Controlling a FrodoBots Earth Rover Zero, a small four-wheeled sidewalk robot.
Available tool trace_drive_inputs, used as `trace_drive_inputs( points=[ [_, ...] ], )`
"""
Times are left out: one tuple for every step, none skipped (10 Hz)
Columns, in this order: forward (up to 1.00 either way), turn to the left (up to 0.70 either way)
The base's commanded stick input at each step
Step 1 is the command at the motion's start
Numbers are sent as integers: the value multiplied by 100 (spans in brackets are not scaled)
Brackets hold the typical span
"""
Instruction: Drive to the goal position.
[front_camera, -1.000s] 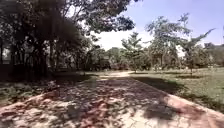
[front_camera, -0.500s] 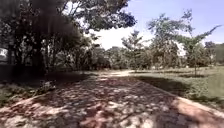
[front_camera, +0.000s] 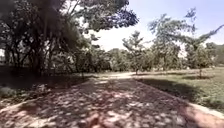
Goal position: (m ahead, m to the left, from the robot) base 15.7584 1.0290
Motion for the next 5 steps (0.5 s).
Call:
trace_drive_inputs(
  points=[
    [70,0],
    [70,0],
    [70,0],
    [70,0],
    [70,0]
  ],
)
